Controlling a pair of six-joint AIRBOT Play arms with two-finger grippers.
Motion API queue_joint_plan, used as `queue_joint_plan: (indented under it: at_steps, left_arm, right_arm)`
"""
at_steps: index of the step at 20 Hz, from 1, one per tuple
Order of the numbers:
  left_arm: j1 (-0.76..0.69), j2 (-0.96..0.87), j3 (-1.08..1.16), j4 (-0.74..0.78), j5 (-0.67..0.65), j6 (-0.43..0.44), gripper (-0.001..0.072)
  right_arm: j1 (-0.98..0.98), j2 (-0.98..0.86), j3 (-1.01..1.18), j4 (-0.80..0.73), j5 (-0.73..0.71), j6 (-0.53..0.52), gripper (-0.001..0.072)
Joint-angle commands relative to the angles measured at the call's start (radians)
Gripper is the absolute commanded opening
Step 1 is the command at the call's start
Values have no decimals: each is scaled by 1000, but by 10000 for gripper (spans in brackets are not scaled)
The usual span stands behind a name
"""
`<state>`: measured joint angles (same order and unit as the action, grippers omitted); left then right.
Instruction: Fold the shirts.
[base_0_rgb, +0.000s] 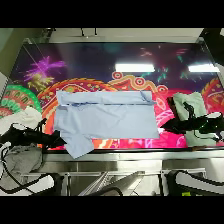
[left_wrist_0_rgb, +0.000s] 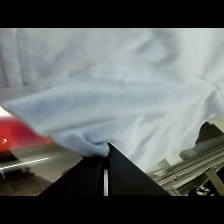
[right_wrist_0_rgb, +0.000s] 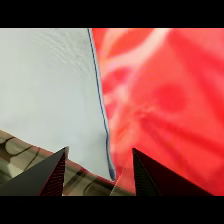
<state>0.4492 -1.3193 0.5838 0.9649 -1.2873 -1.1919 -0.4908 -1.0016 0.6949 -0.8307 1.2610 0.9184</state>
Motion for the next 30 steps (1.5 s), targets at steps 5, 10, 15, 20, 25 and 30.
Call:
queue_joint_plan:
  at_steps: [5, 10, 15, 20, 25, 30]
  left_arm:
    - [-1, 153, 53, -75, -82, 17, 13]
    - [-1, 235, 53, -76, -85, 16, 13]
    - [-1, 274, 53, -79, -87, 16, 13]
    - [0, 321, 97, -208, -95, 51, 13]
    - [27, 375, 321, -152, -109, 47, 12]
    - [-112, 151, 563, -152, -38, 46, 12]
  right_arm:
    - [159, -38, -22, 13, -61, -6, 461]
    - [218, -57, -22, 27, -60, -3, 461]
    - [204, -58, -19, 21, -56, -3, 458]
    - [215, -44, -15, 119, -14, -22, 22]
    - [76, 49, 95, 169, -14, -18, 22]
    - [161, -90, 254, 417, -180, -127, 22]
